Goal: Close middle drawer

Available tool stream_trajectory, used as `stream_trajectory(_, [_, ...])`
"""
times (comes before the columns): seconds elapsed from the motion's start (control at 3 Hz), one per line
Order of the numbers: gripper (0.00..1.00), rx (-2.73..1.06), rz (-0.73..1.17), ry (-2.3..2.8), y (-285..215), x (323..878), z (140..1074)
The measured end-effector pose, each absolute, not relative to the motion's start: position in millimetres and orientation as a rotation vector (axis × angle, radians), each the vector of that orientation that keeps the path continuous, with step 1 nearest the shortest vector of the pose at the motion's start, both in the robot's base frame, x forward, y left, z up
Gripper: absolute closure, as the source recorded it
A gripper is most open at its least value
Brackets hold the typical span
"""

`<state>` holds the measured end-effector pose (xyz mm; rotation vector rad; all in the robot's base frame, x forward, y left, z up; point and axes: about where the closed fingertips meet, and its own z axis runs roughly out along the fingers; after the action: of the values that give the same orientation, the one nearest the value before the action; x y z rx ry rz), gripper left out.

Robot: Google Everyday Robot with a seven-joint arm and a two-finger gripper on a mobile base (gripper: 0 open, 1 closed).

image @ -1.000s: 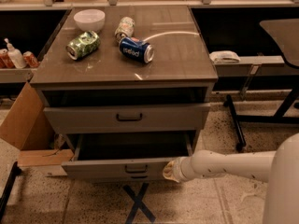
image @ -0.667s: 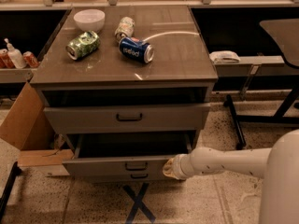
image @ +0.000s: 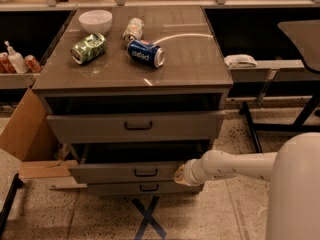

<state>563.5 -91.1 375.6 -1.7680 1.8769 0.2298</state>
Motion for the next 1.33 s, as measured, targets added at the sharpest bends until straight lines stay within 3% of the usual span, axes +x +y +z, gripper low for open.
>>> stream_trajectory(0.67, [1.00,-1.739,0.259,1.899,-93,610,374])
stream_trajectory(1.33, [1.00,-1.743,0.306,1.866,-94,610,377])
